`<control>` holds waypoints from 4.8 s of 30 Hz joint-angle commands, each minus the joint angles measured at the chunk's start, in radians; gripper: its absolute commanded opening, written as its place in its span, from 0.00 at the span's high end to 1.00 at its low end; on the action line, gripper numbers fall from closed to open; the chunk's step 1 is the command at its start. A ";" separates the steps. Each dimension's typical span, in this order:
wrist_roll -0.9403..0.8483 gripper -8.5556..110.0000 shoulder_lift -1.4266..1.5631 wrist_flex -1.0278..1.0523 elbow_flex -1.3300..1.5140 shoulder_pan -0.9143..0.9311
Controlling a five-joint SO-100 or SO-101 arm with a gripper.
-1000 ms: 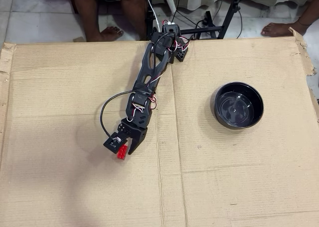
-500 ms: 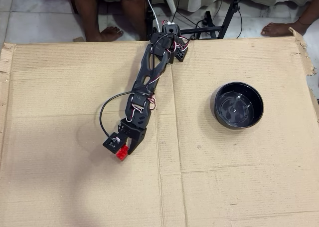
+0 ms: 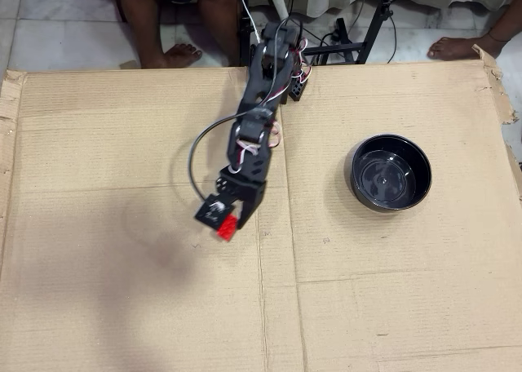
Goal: Grasp a lego block and put it in the bin.
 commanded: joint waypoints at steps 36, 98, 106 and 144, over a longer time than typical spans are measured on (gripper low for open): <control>0.049 0.93 0.784 -0.364 0.842 -1.002; 0.074 0.77 1.804 -0.517 1.697 -0.305; 0.072 0.93 1.950 -0.298 1.698 -0.295; -1.848 0.93 1.997 -0.078 1.697 -0.202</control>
